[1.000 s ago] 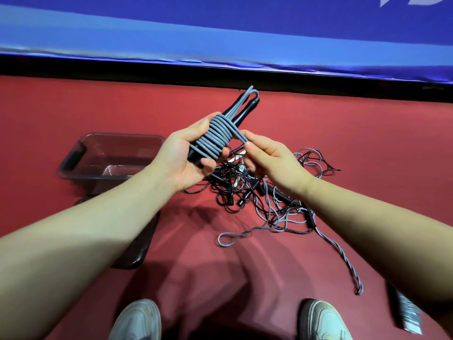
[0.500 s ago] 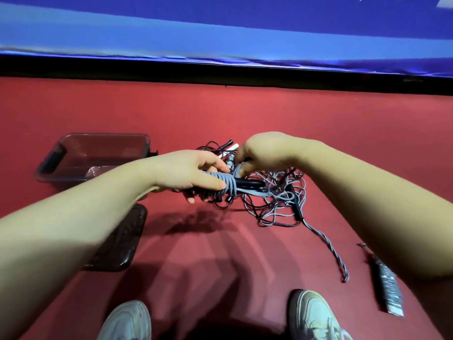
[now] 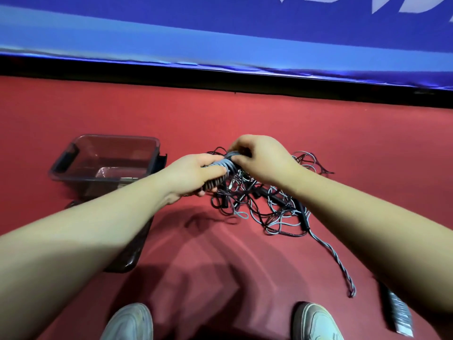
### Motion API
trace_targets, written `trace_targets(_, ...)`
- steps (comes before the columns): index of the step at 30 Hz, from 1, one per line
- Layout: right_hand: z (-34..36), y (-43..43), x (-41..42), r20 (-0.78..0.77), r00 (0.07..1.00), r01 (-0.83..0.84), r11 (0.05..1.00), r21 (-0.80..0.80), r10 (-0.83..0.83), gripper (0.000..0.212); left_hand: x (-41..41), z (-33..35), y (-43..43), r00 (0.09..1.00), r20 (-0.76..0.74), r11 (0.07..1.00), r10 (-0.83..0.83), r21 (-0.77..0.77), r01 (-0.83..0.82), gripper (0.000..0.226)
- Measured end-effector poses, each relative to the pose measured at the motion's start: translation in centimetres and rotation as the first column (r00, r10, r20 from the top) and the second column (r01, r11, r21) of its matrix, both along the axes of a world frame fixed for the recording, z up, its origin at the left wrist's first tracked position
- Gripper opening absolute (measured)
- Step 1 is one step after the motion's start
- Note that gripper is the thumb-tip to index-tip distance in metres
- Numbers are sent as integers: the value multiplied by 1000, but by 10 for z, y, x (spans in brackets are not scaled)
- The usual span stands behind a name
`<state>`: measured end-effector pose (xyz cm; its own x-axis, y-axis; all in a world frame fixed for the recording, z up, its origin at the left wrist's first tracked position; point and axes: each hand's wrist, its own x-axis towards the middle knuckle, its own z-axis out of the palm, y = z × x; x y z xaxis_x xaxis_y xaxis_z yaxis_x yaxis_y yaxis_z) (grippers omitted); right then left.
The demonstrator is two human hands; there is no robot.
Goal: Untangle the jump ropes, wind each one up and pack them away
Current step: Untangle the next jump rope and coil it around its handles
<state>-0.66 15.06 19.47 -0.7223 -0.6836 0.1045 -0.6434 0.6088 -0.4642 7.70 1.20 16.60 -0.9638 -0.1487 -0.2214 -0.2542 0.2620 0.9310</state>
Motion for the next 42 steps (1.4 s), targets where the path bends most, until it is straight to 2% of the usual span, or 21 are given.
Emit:
trace_targets(4,-8,-6,2,24,996,84,957,-277,-81,12,-3,3,0,987,-75,989,142,50,-139,20)
trace_targets(8,-17,-10,5,60,993,117,931,-345,-102,11,-4,-2,-1,966,-136,976,219,45,-215,21)
trace_targets(10,-20,-12,8,86,990,134,913,-385,-109,10,-5,-5,-1,951,-150,963,271,46,-267,30)
trace_targets(13,-24,-17,10,193,973,201,881,-429,-128,5,-6,-5,0,932,-214,953,293,-10,-302,40)
trace_targets(17,-29,-18,13,458,886,306,830,-467,-69,9,-2,-4,-5,941,-233,950,245,-134,-281,51)
trace_targets(21,-24,-17,12,519,854,286,809,-514,27,9,-2,-1,-12,938,-275,921,209,-268,-284,49)
trace_targets(27,-19,-22,13,645,733,251,795,-552,216,20,-3,-3,-25,908,-320,941,270,-112,-319,48)
trace_targets(28,-18,-23,13,637,741,234,807,-543,214,21,-3,-3,-26,902,-327,941,283,-85,-326,47)
trace_targets(31,-17,-21,7,403,915,160,891,-424,27,15,-5,-3,-25,881,-344,939,325,9,-342,45)
trace_targets(33,-17,-20,4,318,947,174,903,-393,-44,8,-7,-2,-22,868,-335,929,367,89,-358,40)
trace_targets(35,-20,-20,7,426,905,198,886,-419,-1,7,-9,-1,-20,852,-302,903,427,189,-386,35)
trace_targets(38,-24,-21,13,608,784,235,846,-478,126,12,-10,3,-23,818,-266,850,510,304,-430,28)
trace_targets(40,-22,-19,10,694,698,284,821,-496,177,18,-9,4,-26,821,-267,854,504,298,-427,24)
trace_targets(42,-16,-15,5,747,645,302,843,-445,163,30,-8,3,-26,842,-287,887,456,220,-406,23)
